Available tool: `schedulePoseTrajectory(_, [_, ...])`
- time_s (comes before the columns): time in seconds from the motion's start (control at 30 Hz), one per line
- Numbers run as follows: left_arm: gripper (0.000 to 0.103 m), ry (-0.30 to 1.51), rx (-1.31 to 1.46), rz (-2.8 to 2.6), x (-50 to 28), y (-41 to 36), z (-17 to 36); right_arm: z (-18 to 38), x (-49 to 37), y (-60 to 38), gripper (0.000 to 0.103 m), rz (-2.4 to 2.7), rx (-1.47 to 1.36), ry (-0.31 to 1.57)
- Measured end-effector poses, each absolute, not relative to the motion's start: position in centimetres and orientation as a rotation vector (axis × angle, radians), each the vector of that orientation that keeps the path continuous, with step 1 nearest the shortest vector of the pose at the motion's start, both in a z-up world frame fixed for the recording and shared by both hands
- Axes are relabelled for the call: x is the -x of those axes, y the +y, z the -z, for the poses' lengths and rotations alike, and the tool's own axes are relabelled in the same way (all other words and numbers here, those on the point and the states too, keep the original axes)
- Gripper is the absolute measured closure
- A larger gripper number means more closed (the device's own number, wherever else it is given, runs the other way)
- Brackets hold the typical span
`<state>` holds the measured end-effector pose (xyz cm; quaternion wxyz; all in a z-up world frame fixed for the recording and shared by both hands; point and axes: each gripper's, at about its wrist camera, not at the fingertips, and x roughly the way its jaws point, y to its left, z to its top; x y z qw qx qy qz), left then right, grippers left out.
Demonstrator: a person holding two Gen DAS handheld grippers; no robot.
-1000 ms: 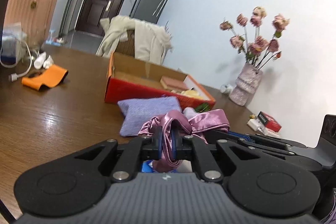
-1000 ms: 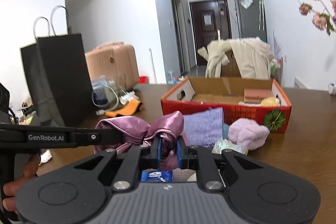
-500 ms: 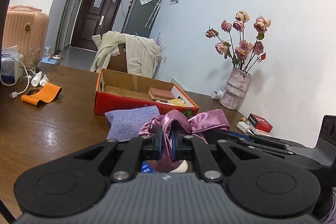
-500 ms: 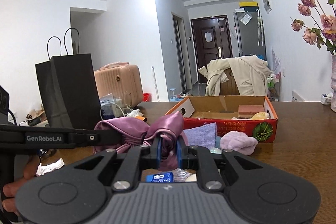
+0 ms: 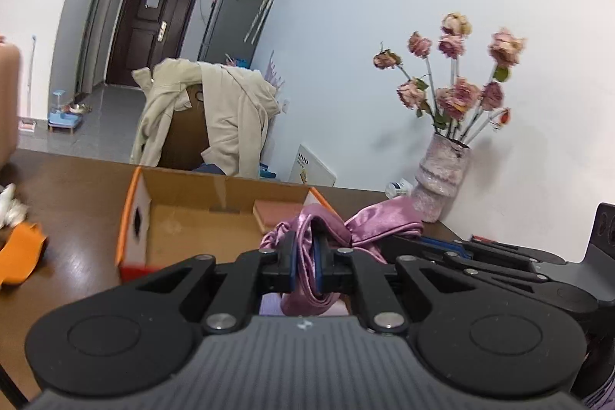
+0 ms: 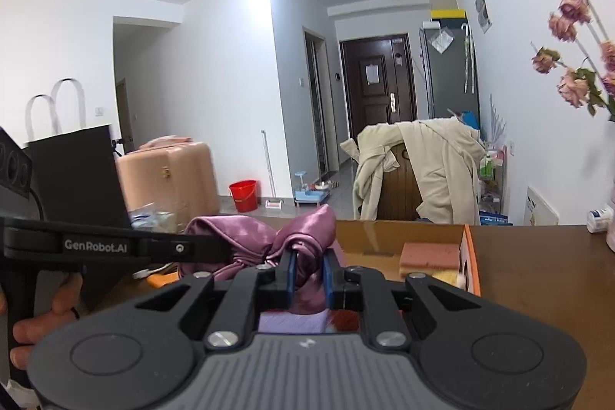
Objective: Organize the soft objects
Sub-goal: 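Carry the pink satin bow into the box and open both grippers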
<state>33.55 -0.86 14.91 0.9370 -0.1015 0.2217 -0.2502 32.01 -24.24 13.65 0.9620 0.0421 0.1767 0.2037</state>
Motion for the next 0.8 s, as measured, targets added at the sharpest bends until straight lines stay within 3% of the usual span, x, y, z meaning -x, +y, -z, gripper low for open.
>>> schedulePoseTrajectory(0.3, [0.094,0.629,0.186,0.489,-49.4,-5.3,-10.9,-8.6,-48.9,-27.6,0.089,-0.352,-0.192,0.593])
schedulePoseTrajectory(0.53, [0.091,0.781,0.182,0.435,-55.0,-6.3,-6.1,-4.0,-53.9,-26.8,0.088,-0.274,-0.107,0.731])
schedulePoseTrajectory(0.8, [0.068,0.742,0.171,0.414,-52.8,-4.6,-7.8,-4.8,-52.7,-25.7,0.07,-0.24,-0.034,0.715])
